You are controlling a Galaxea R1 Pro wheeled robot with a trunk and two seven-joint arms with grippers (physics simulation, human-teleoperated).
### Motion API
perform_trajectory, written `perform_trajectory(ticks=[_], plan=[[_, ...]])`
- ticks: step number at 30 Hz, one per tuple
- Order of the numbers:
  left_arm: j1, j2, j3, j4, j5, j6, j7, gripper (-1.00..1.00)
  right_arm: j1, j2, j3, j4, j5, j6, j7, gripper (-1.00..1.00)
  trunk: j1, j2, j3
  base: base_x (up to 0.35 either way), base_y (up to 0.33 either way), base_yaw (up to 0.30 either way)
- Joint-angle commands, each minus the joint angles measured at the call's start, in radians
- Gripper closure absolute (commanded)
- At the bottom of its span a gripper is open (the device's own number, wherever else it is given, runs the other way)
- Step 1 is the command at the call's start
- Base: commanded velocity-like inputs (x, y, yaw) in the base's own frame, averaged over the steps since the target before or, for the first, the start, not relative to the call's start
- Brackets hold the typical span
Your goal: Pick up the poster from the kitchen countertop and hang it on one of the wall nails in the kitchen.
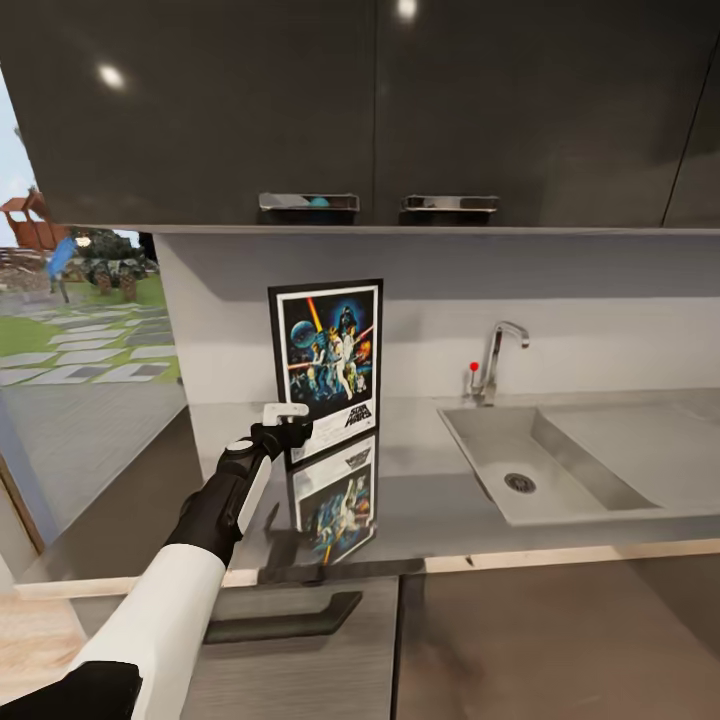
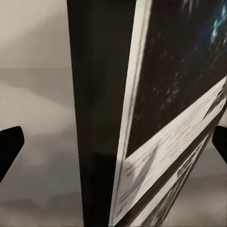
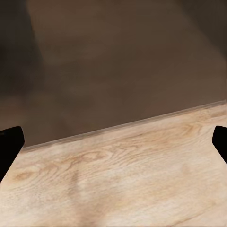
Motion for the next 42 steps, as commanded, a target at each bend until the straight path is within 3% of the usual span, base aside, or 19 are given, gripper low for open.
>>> perform_trajectory(ticks=[1,24,25,42], plan=[[0.0,0.0,0.0,-0.001,-0.002,0.005,0.0,-1.0,0.0,0.0,0.0,-0.001,0.0,-0.001,-0.001,-1.0,0.0,-0.001,-0.001,0.086,0.0,0.0],[0.0,0.0,0.0,-0.001,-0.002,0.005,0.0,-1.0,0.0,0.0,0.0,-0.001,0.0,-0.001,-0.001,-1.0,0.0,-0.001,-0.001,0.009,0.0,0.0],[0.0,0.0,0.0,-0.001,-0.002,0.005,-0.001,1.0,0.0,0.0,0.0,-0.001,0.0,-0.001,-0.001,-1.0,0.0,-0.001,-0.001,0.0,0.0,0.0],[-0.001,0.0,-0.002,-0.005,0.001,0.007,-0.002,1.0,0.0,0.0,0.0,-0.001,0.0,-0.001,-0.001,-1.0,0.0,-0.001,-0.001,0.0,0.0,0.0]])
